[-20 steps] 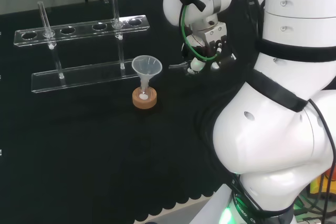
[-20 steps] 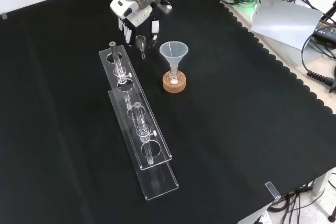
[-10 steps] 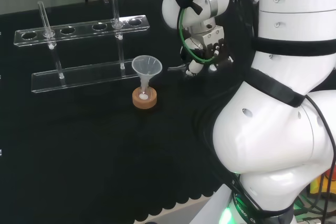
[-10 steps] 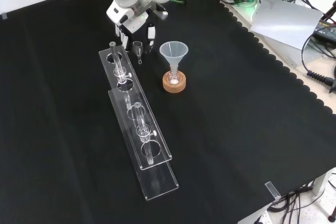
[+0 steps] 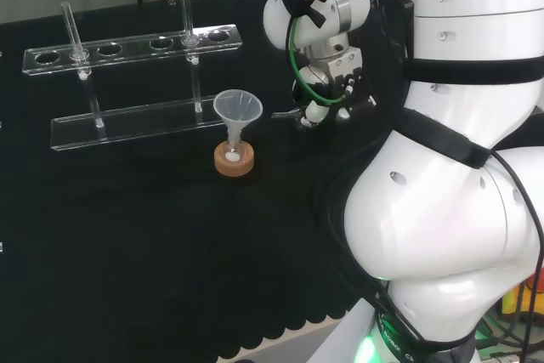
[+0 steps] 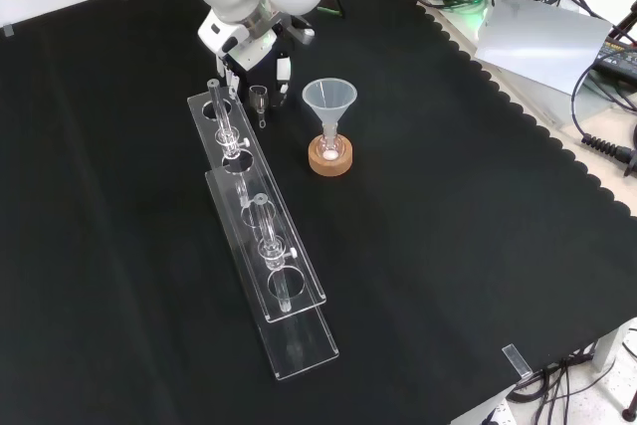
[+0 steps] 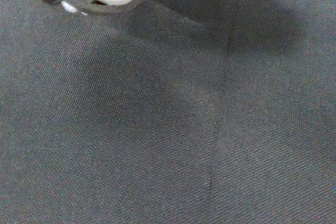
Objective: Put the weighing funnel back on the table.
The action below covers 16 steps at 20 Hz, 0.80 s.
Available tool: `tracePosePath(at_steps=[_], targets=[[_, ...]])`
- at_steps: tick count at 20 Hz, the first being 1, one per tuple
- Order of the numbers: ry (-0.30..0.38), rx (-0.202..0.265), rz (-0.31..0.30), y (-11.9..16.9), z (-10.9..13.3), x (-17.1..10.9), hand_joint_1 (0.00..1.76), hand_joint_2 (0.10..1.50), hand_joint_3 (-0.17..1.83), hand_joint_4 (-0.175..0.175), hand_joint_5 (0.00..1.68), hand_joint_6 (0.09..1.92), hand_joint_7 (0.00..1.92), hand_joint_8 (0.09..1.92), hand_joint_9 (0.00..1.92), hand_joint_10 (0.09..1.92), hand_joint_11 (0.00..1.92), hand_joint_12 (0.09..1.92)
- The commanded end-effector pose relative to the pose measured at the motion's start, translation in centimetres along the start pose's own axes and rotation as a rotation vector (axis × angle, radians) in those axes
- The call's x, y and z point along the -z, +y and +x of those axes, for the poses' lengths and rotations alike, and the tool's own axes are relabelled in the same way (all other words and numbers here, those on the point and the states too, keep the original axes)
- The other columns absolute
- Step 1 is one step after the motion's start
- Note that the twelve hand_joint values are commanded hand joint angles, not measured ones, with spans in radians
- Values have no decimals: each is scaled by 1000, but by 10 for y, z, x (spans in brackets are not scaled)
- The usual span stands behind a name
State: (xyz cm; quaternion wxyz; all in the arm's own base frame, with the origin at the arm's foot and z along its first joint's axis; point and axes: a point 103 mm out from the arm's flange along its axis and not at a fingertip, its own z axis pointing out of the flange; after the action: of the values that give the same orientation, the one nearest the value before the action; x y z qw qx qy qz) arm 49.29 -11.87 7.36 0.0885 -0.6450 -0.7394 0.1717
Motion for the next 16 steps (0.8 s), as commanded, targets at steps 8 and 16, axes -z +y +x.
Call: tracePosePath(at_steps=[8,16], targets=[[-3,-3,15,5,3,-2,1092,765,623,80,1088,981,1120,576,1399,96,1089,873],[-10,-1,21,8,4,-5,1091,769,616,79,1084,984,1115,580,1398,93,1091,871]])
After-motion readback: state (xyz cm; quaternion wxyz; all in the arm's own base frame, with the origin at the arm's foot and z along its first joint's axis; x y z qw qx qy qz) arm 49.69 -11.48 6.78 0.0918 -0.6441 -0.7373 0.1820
